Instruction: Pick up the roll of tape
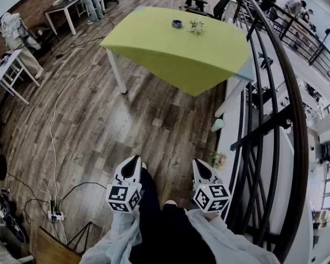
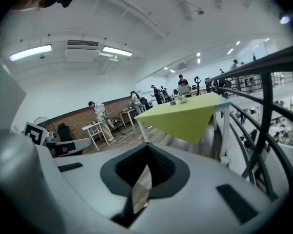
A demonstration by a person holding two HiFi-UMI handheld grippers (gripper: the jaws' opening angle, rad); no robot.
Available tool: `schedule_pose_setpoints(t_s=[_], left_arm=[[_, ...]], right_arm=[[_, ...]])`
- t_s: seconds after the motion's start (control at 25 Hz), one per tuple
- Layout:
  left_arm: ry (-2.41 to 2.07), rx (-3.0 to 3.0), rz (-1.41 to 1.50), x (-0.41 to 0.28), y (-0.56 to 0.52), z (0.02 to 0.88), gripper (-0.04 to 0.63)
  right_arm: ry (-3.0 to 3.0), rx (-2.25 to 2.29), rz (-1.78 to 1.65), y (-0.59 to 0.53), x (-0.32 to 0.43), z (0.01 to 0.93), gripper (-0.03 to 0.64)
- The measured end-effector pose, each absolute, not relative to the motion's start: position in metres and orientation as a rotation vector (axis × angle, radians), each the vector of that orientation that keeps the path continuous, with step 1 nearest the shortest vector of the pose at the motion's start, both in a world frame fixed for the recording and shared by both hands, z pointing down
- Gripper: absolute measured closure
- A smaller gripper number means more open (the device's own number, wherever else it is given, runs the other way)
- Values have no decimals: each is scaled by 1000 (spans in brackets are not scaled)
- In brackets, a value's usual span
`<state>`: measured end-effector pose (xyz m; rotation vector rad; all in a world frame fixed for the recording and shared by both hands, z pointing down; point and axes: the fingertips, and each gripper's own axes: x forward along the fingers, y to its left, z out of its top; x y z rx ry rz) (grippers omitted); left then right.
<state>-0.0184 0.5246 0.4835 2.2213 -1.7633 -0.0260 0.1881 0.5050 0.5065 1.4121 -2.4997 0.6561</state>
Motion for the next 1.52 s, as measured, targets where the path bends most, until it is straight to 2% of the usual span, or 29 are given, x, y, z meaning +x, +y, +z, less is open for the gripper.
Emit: schedule_pose_setpoints(t_s=[0.36, 0.88, 1.16, 1.52], left_arm=[[-1787, 2254, -21, 10, 577, 475, 572], [-1814, 2253, 10, 28, 595, 470, 572], [-1825, 2240, 21, 25, 581, 473, 572], [-1835, 2229, 24, -8, 509, 479, 572]], right_arm=[[-2610, 1468, 599, 551, 210, 489, 609], [-2630, 1403, 549, 566, 218, 479, 607], [-2611, 1401, 560, 546, 220, 484, 608], [-2596, 1400, 530, 476, 186, 493, 607]])
